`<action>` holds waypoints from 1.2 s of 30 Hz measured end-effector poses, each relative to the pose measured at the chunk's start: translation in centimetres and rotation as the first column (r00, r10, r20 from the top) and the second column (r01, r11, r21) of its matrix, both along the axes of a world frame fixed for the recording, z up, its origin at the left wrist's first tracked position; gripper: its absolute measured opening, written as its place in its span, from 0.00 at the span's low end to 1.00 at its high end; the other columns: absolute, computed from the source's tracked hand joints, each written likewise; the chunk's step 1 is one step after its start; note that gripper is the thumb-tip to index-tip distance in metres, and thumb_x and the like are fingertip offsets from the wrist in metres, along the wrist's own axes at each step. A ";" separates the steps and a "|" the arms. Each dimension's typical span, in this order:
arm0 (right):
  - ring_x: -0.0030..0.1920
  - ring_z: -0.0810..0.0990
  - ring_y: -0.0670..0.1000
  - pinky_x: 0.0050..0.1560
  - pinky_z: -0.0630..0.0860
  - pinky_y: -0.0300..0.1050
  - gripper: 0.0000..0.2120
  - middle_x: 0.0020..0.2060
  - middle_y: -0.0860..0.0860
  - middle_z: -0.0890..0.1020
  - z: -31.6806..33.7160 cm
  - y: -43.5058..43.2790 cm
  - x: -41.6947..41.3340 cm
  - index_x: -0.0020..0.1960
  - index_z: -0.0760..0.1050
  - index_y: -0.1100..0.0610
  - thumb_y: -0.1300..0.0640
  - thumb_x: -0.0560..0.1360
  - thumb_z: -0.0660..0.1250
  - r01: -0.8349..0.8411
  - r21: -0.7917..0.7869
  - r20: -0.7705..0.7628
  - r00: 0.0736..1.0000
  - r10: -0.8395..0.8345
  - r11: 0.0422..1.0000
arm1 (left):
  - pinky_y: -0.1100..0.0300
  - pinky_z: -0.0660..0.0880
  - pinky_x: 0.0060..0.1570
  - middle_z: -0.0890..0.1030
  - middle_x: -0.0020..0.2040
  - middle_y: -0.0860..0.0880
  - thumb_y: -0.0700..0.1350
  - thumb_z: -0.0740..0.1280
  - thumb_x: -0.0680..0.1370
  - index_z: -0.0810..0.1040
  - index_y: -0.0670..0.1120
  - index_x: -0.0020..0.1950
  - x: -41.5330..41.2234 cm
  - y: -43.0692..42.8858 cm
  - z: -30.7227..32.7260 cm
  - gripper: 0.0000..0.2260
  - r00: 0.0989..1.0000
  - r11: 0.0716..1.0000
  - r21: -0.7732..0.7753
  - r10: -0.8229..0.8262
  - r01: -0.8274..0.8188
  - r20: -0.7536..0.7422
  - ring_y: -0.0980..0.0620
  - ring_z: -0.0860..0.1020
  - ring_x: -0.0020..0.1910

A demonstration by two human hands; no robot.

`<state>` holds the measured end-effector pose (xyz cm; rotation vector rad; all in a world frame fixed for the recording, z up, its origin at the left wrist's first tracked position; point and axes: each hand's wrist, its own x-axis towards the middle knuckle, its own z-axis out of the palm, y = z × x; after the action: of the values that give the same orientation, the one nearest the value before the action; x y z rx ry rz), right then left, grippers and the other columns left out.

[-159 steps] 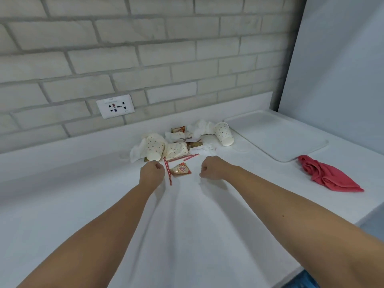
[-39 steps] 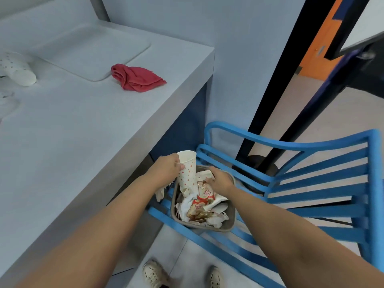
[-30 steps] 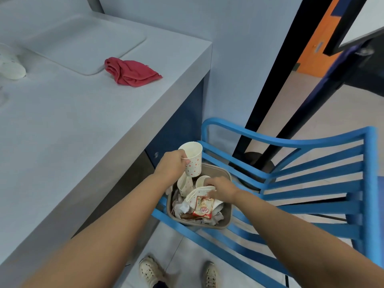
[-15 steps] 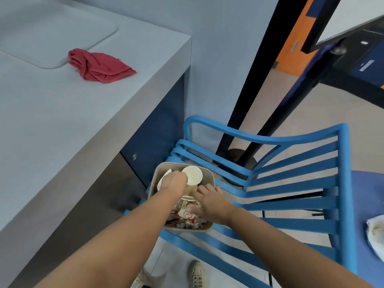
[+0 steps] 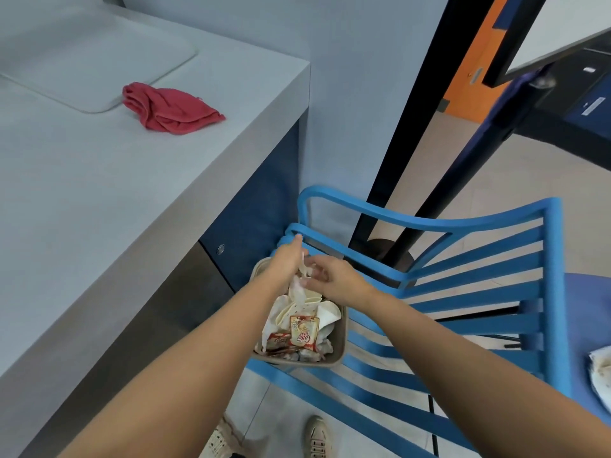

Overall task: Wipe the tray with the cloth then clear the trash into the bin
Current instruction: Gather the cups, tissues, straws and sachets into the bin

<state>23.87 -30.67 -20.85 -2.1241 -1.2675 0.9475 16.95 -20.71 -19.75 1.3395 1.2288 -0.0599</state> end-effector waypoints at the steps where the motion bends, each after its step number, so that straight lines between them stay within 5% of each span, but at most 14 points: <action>1: 0.36 0.72 0.43 0.38 0.68 0.36 0.16 0.37 0.46 0.75 0.4 0.5 -0.5 0.60 0.74 0.56 0.52 0.74 0.69 -0.001 0.033 -0.015 1.000 0.001 0.999 | 0.56 0.70 0.45 0.78 0.43 0.45 0.56 0.50 0.82 0.77 0.42 0.55 0.0 -0.1 0.6 0.23 0.996 0.994 -0.072 0.079 -0.076 0.038 0.48 0.76 0.42; 3: 0.33 0.70 0.43 0.36 0.67 0.36 0.16 0.34 0.45 0.72 0.8 1.2 -1.2 0.56 0.73 0.57 0.52 0.73 0.71 0.072 0.089 -0.048 0.997 -0.068 0.993 | 0.57 0.71 0.43 0.75 0.39 0.48 0.57 0.50 0.82 0.75 0.43 0.50 -0.1 -0.1 1.5 0.21 0.988 0.985 -0.092 0.151 -0.146 0.045 0.50 0.74 0.40; 7: 0.29 0.75 0.42 0.34 0.73 0.38 0.07 0.32 0.49 0.74 1.4 2.1 -1.3 0.49 0.74 0.55 0.60 0.73 0.70 0.195 0.155 -0.124 0.976 -0.177 0.969 | 0.54 0.75 0.53 0.79 0.49 0.43 0.57 0.49 0.82 0.73 0.39 0.59 -0.9 0.5 2.1 0.24 0.981 0.970 -0.168 0.186 -0.175 0.052 0.46 0.79 0.49; 10: 0.26 0.74 0.40 0.35 0.73 0.34 0.01 0.28 0.47 0.75 2.1 2.7 -1.1 0.44 0.77 0.60 0.64 0.74 0.69 0.200 0.120 -0.070 0.979 -0.193 0.972 | 0.58 0.74 0.42 0.79 0.45 0.44 0.58 0.49 0.82 0.74 0.40 0.57 -1.8 0.6 2.6 0.24 0.987 0.976 -0.158 0.155 -0.148 0.030 0.48 0.78 0.42; 12: 0.26 0.74 0.42 0.36 0.74 0.35 0.03 0.28 0.47 0.75 2.2 2.9 -1.3 0.43 0.75 0.59 0.64 0.74 0.68 0.207 0.092 -0.058 0.978 -0.203 0.974 | 0.57 0.73 0.50 0.78 0.56 0.44 0.60 0.48 0.81 0.71 0.42 0.65 -2.4 0.8 2.8 0.27 0.994 0.990 -0.096 0.106 -0.106 -0.001 0.47 0.77 0.51; 15: 0.22 0.73 0.37 0.28 0.71 0.26 0.02 0.30 0.47 0.75 2.0 2.6 -3.1 0.46 0.77 0.61 0.66 0.75 0.67 0.016 0.005 -0.056 0.998 -0.016 1.000 | 0.51 0.66 0.67 0.66 0.72 0.42 0.62 0.44 0.80 0.66 0.44 0.72 -3.5 1.4 3.5 0.30 0.995 0.995 0.090 0.047 -0.039 -0.092 0.45 0.68 0.68; 17: 0.30 0.76 0.40 0.32 0.69 0.29 0.05 0.36 0.51 0.79 1.2 2.4 -4.8 0.49 0.79 0.65 0.68 0.74 0.66 -0.167 -0.035 0.031 0.985 0.168 0.985 | 0.48 0.60 0.71 0.63 0.74 0.42 0.59 0.43 0.82 0.65 0.43 0.73 -4.1 1.7 4.5 0.28 0.994 0.983 0.181 0.040 -0.020 -0.104 0.46 0.60 0.73; 19: 0.44 0.78 0.51 0.38 0.63 0.29 0.09 0.46 0.56 0.81 0.5 2.2 -6.0 0.52 0.80 0.66 0.68 0.73 0.65 -0.311 -0.103 0.131 0.937 0.323 0.945 | 0.48 0.60 0.71 0.64 0.73 0.42 0.57 0.45 0.82 0.67 0.42 0.71 -4.6 1.8 5.7 0.26 0.997 0.972 0.230 0.056 -0.045 -0.044 0.45 0.60 0.74; 23: 0.51 0.74 0.56 0.46 0.66 0.42 0.16 0.54 0.57 0.77 -0.6 1.9 -6.9 0.60 0.72 0.61 0.69 0.73 0.64 -0.502 -0.284 0.206 0.800 0.563 0.817 | 0.48 0.65 0.65 0.66 0.68 0.39 0.53 0.48 0.82 0.73 0.45 0.53 -5.8 1.6 7.5 0.18 0.999 0.949 0.310 0.054 -0.049 -0.008 0.44 0.69 0.63; 25: 0.58 0.75 0.57 0.50 0.70 0.47 0.20 0.59 0.56 0.74 0.0 2.2 -6.8 0.64 0.69 0.58 0.68 0.74 0.63 -0.524 -0.339 0.265 0.744 0.614 0.781 | 0.56 0.70 0.49 0.70 0.56 0.35 0.53 0.51 0.82 0.68 0.45 0.37 -6.4 1.7 7.9 0.18 0.995 0.931 0.354 0.068 -0.089 0.071 0.50 0.72 0.41; 27: 0.59 0.75 0.56 0.52 0.71 0.47 0.21 0.60 0.55 0.74 1.1 3.1 -6.4 0.65 0.68 0.57 0.67 0.74 0.64 -0.525 -0.330 0.311 0.725 0.615 0.785 | 0.61 0.63 0.33 0.67 0.38 0.41 0.50 0.53 0.82 0.61 0.46 0.31 -7.2 2.0 8.3 0.19 0.986 0.886 0.447 0.059 -0.124 0.158 0.55 0.64 0.30; 30: 0.56 0.76 0.55 0.51 0.71 0.45 0.18 0.57 0.55 0.76 3.1 5.1 -6.1 0.62 0.72 0.57 0.65 0.73 0.65 -0.512 -0.258 0.318 0.756 0.572 0.820 | 0.59 0.65 0.32 0.68 0.36 0.45 0.48 0.54 0.81 0.70 0.39 0.38 -8.5 2.8 9.7 0.17 0.980 0.830 0.544 0.014 -0.123 0.200 0.51 0.69 0.35; 33: 0.52 0.77 0.54 0.46 0.69 0.41 0.11 0.51 0.54 0.79 6.1 7.5 -6.3 0.57 0.75 0.59 0.61 0.75 0.65 -0.491 -0.206 0.326 0.781 0.532 0.846 | 0.53 0.73 0.45 0.77 0.43 0.44 0.45 0.55 0.81 0.77 0.38 0.52 -10.0 3.8 12.1 0.15 0.969 0.762 0.625 0.017 -0.172 0.247 0.47 0.76 0.45; 36: 0.43 0.74 0.50 0.45 0.70 0.43 0.05 0.39 0.47 0.76 10.1 10.5 -7.0 0.47 0.77 0.58 0.56 0.75 0.67 -0.513 -0.123 0.355 0.776 0.521 0.849 | 0.57 0.72 0.50 0.77 0.45 0.49 0.41 0.57 0.80 0.79 0.40 0.52 -11.9 5.6 14.2 0.12 0.940 0.681 0.671 0.079 -0.294 0.331 0.49 0.76 0.47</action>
<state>16.84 -20.17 -10.72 -2.0678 -2.1283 0.7656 5.04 -15.16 -5.50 1.7953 1.1785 0.8216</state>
